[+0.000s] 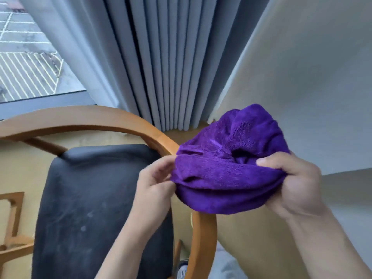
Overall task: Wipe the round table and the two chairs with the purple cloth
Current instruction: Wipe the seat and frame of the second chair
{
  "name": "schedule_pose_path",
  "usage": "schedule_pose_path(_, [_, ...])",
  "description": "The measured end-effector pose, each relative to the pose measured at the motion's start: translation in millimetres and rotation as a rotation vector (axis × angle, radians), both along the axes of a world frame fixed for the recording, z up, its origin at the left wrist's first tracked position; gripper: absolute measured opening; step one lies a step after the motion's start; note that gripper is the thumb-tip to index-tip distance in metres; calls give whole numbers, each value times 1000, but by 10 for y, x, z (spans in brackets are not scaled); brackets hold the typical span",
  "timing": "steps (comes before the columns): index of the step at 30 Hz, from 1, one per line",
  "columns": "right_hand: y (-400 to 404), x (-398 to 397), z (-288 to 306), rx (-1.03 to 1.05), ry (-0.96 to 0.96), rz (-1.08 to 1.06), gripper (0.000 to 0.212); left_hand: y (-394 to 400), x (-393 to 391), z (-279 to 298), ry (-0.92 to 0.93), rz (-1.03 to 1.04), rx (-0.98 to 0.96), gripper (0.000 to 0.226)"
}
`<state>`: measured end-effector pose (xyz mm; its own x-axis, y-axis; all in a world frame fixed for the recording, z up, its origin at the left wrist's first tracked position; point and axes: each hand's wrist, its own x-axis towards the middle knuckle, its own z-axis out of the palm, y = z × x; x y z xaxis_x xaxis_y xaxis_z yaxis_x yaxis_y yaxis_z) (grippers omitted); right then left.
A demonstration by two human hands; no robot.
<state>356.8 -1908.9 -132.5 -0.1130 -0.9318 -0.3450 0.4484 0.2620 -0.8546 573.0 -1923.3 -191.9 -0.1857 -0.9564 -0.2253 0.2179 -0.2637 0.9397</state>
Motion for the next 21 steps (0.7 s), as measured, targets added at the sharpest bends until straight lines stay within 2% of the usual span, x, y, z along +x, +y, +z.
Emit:
schedule_pose_path(2, [42,-110,107,-46,-60,67,54,-7,-57,-46,-22,83,97,56])
schedule_pose_path(5, [46,-232,121,-43,-138,211,55,41,-288,-136,-196,102,110,48])
schedule_pose_path(8, [35,-187,-115,12,-150,272,41,164,-519,-218,-315,68,152,50])
schedule_pose_path(10, [100,24,-354,90,-122,272,34,306,-615,-280,-395,55,115,58])
schedule_pose_path(12, [286,226,-686,162,-123,223,40,465,-692,-298,-485,25,48,67])
schedule_pose_path(15, [809,361,-1056,160,-332,123,42,627,-750,-354,-614,-72,-44,77])
schedule_pose_path(17, [1277,397,-1222,176,-453,73,52,635,-755,-385,-687,-131,-57,85])
schedule_pose_path(19, [1714,511,-1340,310,-365,54,72,623,-757,-386,-744,-155,-45,84])
schedule_pose_path(21, [2014,621,-1395,480,-230,75,75,653,-806,-377,-872,-147,-84,75])
